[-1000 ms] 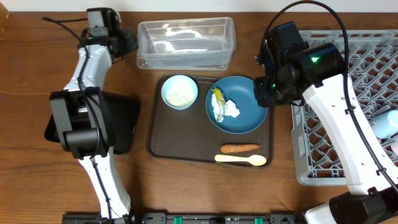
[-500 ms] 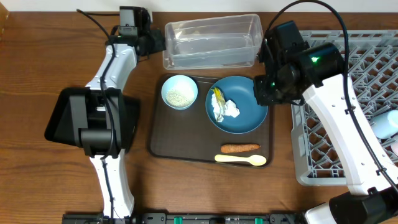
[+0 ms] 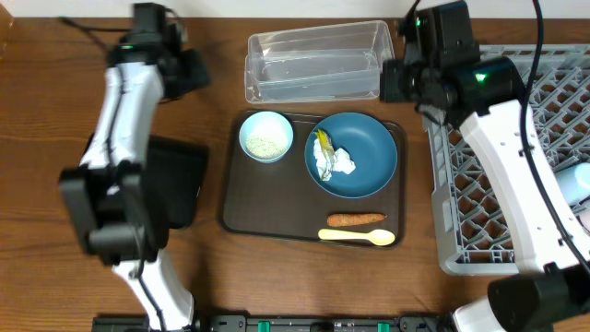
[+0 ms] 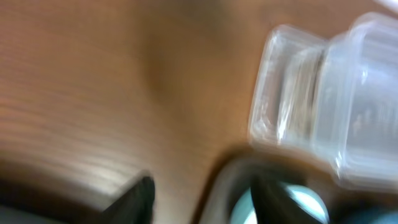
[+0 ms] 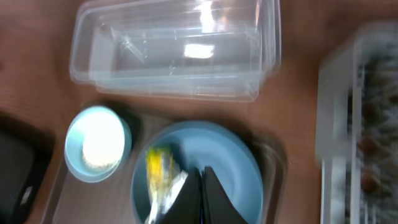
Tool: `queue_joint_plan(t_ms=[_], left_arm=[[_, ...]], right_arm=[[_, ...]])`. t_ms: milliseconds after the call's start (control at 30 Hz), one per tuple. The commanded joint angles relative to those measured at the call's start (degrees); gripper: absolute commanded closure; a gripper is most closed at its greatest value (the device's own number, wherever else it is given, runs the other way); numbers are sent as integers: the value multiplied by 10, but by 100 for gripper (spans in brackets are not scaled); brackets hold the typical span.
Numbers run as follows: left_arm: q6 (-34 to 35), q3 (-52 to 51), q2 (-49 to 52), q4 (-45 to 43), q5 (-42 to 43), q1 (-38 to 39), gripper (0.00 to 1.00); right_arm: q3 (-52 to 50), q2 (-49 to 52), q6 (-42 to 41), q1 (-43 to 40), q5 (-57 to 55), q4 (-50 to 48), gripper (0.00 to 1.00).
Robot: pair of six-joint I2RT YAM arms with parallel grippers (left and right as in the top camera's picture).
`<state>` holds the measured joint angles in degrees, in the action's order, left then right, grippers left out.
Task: Sort waste into correct bins and load items into the dishwasher rack
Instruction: 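Retract the left arm to rest and move right gripper over plate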
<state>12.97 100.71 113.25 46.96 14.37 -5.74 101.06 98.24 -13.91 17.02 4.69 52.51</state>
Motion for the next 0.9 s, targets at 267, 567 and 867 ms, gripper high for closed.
queue_joint_plan(t_ms=[267, 567, 867], left_arm=[[-5, 8, -114, 232, -16, -75, 38], [-5, 8, -114, 258, -16, -75, 39], [-5, 8, -114, 261, -16, -75, 39]], right_arm=[[117, 187, 83, -1, -14, -102, 99], [156, 303, 80, -2, -46, -93, 99], [155, 323, 80, -5, -79, -58, 99]])
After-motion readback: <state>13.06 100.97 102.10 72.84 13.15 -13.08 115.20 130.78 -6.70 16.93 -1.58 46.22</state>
